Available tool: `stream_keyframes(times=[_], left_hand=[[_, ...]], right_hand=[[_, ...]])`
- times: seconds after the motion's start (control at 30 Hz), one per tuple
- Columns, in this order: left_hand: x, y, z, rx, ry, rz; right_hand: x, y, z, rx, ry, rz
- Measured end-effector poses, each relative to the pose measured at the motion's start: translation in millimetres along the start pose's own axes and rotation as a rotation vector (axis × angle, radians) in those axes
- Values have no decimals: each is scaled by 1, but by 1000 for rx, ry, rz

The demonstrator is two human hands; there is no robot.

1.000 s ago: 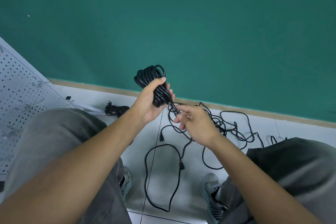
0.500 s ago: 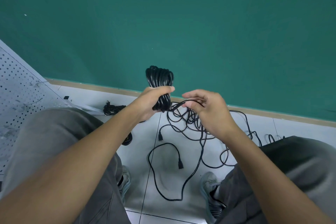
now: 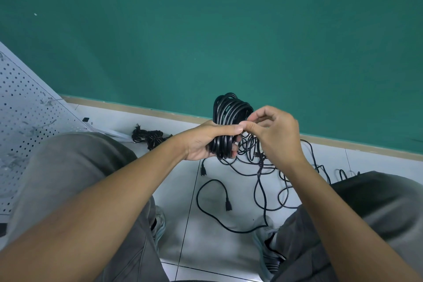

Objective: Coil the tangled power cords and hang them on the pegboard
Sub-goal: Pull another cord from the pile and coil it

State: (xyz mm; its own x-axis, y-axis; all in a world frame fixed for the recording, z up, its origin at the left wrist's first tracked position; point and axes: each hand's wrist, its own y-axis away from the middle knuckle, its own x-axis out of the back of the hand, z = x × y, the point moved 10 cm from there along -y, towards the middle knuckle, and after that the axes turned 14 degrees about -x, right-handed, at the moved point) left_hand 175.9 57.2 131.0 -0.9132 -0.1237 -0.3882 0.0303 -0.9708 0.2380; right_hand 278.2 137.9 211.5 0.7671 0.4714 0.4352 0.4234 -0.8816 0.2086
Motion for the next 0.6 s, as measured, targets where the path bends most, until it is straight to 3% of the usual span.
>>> stream_keyframes(times=[0.2,0.33,0.5,0.6], left_hand=[[-2,-3,8,-70,110,41],[6,-7,15,-133,178,89],[37,-9,28,-257,402,293],[48,-8,29,-228,256,312]], right_hand=[[-6,0,-5,87,76,-1],[-14,-6,8,3,68,-67],[-29,-12,39,-142,198,-185],[-25,-11,36,-129,157,-133]])
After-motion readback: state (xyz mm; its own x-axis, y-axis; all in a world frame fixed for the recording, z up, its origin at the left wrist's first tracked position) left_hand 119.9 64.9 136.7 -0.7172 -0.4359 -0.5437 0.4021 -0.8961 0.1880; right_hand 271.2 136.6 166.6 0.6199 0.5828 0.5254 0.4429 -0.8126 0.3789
